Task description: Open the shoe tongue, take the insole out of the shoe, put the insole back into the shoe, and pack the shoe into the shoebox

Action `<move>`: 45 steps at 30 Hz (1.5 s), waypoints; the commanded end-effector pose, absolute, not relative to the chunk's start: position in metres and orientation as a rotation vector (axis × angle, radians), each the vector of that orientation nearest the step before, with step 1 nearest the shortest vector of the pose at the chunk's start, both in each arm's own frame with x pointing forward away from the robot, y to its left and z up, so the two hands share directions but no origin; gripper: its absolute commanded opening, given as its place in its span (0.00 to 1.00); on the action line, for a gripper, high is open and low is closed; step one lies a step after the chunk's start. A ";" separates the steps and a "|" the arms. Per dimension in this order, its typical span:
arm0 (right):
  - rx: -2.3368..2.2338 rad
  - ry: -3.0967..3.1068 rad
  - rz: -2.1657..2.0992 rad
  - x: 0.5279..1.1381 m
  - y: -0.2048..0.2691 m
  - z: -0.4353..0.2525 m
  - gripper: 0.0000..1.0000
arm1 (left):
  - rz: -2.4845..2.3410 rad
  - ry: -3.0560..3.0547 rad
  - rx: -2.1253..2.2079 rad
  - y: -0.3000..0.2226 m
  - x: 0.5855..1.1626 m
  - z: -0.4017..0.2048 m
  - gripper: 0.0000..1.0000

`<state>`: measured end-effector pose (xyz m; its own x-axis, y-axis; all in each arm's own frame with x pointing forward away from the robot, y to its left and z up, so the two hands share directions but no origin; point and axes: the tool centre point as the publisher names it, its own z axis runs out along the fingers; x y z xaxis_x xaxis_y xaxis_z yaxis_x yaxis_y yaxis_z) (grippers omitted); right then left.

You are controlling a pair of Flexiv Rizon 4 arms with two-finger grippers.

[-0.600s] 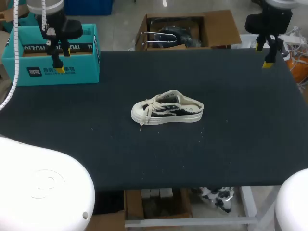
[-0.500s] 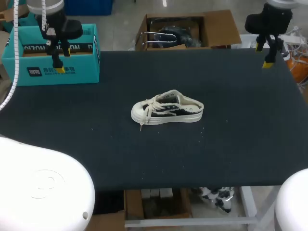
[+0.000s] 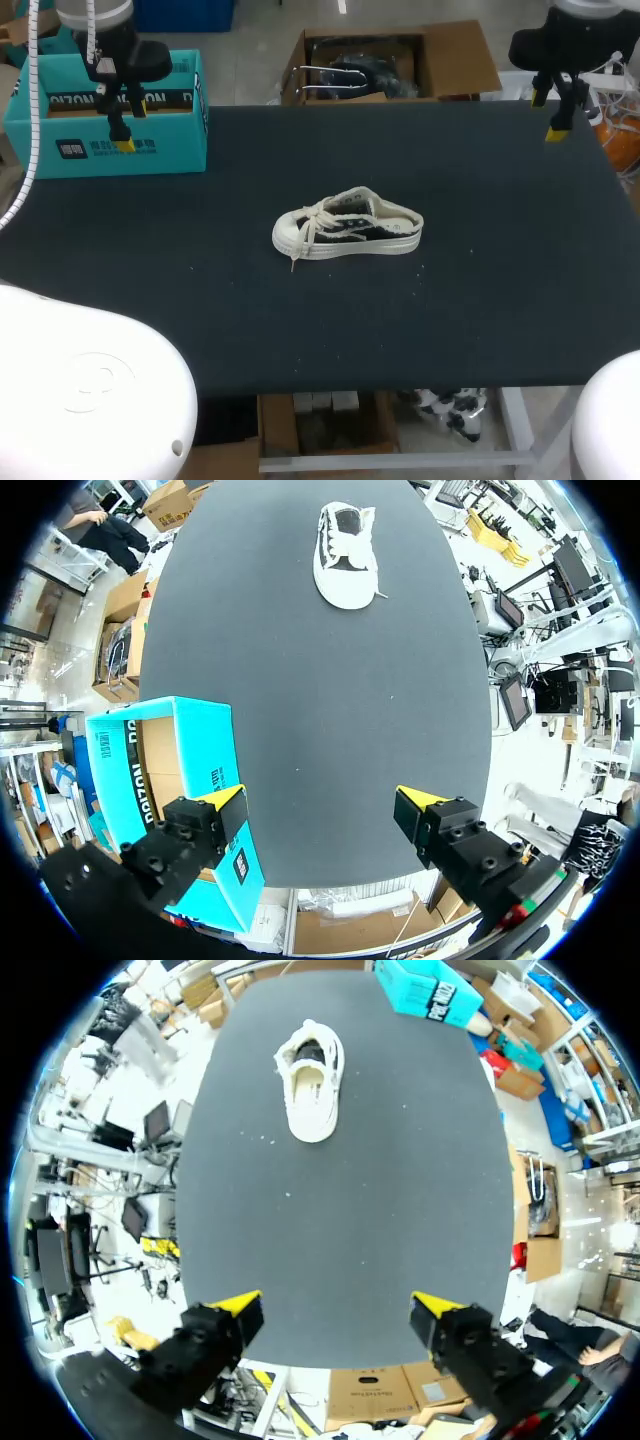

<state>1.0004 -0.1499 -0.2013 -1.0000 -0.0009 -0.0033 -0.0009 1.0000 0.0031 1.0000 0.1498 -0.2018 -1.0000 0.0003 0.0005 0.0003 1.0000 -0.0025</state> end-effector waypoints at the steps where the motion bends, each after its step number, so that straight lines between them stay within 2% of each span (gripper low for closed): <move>1: -0.001 3.141 0.002 1.000 -0.150 -0.200 1.00 | 0.001 -3.140 0.000 0.150 1.000 -0.201 1.00; 14: 0.001 3.140 0.023 1.001 -0.148 -0.202 1.00 | 0.024 -3.179 0.071 0.135 0.995 -0.191 1.00; 20: 0.098 3.129 0.223 0.990 -0.118 -0.235 1.00 | -0.050 -3.154 0.396 0.103 0.979 -0.192 1.00; 24: 0.147 3.095 0.394 0.979 -0.094 -0.255 1.00 | -0.064 -3.040 0.779 0.086 0.973 -0.193 1.00; 30: 0.135 3.040 0.564 0.963 -0.053 -0.282 1.00 | 0.018 -2.825 1.186 0.076 0.964 -0.196 1.00; 37: 0.165 3.002 0.744 0.959 -0.019 -0.307 1.00 | 0.053 -2.763 1.367 0.060 0.953 -0.208 1.00; 45: 0.165 3.002 0.744 0.959 -0.019 -0.307 1.00 | 0.053 -2.763 1.367 0.060 0.953 -0.208 1.00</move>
